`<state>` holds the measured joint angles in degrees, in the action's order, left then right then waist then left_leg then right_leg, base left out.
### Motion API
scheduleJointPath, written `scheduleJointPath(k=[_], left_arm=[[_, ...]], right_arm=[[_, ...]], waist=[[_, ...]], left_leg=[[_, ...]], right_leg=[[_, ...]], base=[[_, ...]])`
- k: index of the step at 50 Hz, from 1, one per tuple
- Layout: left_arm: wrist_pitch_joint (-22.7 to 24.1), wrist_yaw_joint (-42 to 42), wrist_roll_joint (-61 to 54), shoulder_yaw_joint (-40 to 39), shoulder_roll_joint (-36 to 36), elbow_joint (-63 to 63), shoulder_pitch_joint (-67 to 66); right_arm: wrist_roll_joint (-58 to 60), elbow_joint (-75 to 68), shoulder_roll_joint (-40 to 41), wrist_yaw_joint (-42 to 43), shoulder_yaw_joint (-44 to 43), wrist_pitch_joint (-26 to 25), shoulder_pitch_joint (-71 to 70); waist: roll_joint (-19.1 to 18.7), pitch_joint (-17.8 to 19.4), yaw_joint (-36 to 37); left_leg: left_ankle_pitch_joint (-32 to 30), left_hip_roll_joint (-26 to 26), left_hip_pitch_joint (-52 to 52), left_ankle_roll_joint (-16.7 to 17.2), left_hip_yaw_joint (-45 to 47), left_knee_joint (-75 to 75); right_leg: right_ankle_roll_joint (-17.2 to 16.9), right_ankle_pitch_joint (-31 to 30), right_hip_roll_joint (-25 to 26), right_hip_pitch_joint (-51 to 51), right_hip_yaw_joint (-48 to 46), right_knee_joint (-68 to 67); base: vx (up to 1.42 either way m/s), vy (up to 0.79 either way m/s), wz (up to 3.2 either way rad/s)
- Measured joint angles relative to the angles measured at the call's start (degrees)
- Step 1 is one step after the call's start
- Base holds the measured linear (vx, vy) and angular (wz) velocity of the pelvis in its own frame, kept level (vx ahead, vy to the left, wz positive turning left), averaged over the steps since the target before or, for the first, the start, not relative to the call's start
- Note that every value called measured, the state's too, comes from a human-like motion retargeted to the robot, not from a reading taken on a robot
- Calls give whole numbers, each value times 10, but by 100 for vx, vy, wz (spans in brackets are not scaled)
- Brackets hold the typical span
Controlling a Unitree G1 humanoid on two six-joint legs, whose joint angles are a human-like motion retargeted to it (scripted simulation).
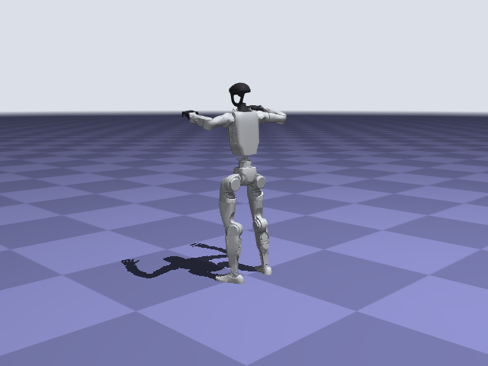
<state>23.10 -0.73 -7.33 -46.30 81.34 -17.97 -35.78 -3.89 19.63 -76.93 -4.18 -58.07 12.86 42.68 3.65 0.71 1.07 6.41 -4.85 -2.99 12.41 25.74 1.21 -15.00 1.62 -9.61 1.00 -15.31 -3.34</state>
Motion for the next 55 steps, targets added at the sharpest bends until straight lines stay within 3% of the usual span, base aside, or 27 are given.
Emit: scheduleJointPath(k=[10, 23, 42, 45, 50, 55], left_arm=[[-3, 2, 4, 25, -10, 2, 31], [-2, 0, 8, 35, -7, 3, 44], [-3, -13, 22, 40, 1, 11, 57], [9, -36, 23, 41, -6, 13, 59], [37, -115, 8, 59, -30, 8, 69], [40, -159, -19, 147, -58, -16, 151]], right_arm=[[-3, 3, 14, 3, -41, -1, 32], [5, 4, 1, -2, -33, -2, 26], [-9, 0, -1, 2, -33, 3, 21], [-16, 1, 2, 23, -26, 16, 16], [4, 1, 7, 132, 6, 48, -17], [-1, -2, 28, 214, 124, 44, -136]], waist=[[-14, -1, -10], [-9, -4, 19], [-13, 3, -18], [-13, 2, -16], [-13, 2, -16], [-8, 10, -8]], left_leg=[[-11, 7, 4, 3, -13, 19], [-6, 0, 3, 3, 0, 8], [-1, 6, -5, 3, -19, 2], [-1, 4, -3, 4, -16, 2], [-3, 4, 2, 6, -14, 5], [-7, 9, 6, 4, -14, 10]], right_leg=[[0, -1, -12, -1, -41, 0], [0, -12, -4, 1, -25, 6], [0, 1, -15, -20, -42, -1], [0, 0, -13, -17, -40, 0], [0, -1, -11, -9, -38, 1], [0, -2, -16, -3, -37, 2]], base=[[0, 0, 5], [0, -1, -4], [1, 0, 5], [0, 0, 0], [0, 0, 0], [0, 0, 0]])
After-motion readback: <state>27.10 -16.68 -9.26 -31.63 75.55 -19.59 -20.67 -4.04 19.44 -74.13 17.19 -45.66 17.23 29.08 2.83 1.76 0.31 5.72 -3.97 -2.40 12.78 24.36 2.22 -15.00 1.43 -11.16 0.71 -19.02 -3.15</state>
